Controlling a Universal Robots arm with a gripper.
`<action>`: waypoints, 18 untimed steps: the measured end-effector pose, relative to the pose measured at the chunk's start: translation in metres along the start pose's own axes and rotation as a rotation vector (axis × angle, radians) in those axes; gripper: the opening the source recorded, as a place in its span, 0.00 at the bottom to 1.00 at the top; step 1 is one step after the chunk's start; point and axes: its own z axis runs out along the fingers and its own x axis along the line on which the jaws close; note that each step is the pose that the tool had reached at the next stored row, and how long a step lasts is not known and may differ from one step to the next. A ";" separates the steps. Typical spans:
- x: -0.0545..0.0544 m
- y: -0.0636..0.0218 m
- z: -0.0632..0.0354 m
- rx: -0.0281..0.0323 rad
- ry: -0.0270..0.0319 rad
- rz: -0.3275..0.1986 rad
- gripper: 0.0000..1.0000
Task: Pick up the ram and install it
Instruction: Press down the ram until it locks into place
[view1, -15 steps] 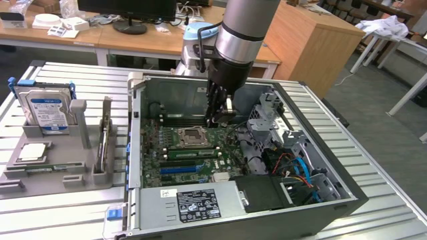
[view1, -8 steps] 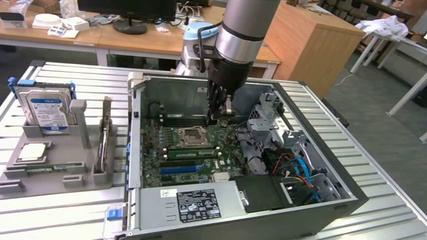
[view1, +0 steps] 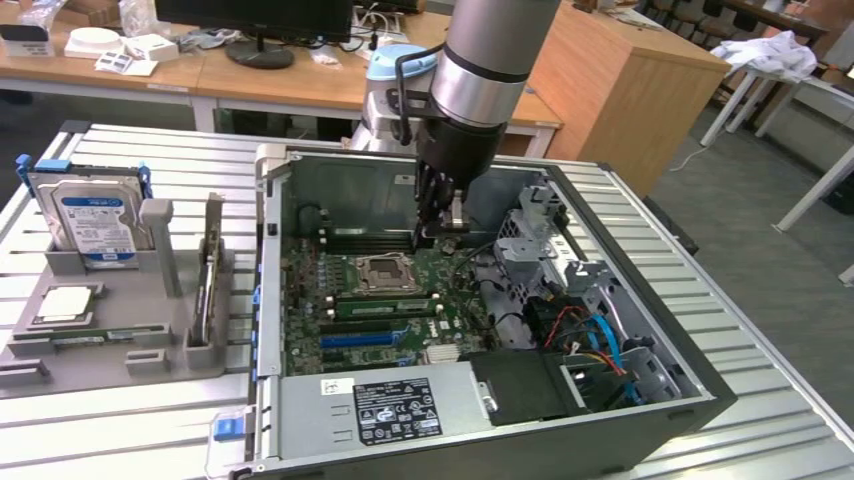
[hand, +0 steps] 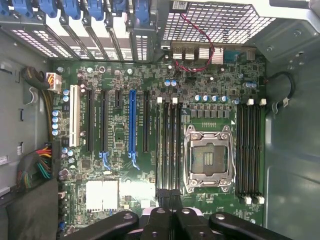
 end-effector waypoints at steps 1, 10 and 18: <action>0.000 -0.0007 0.0000 -0.0001 0.0000 0.000 0.11; 0.000 -0.0128 -0.0001 -0.0013 -0.0001 0.003 0.11; 0.000 -0.0219 -0.0002 -0.0014 -0.0001 0.004 0.11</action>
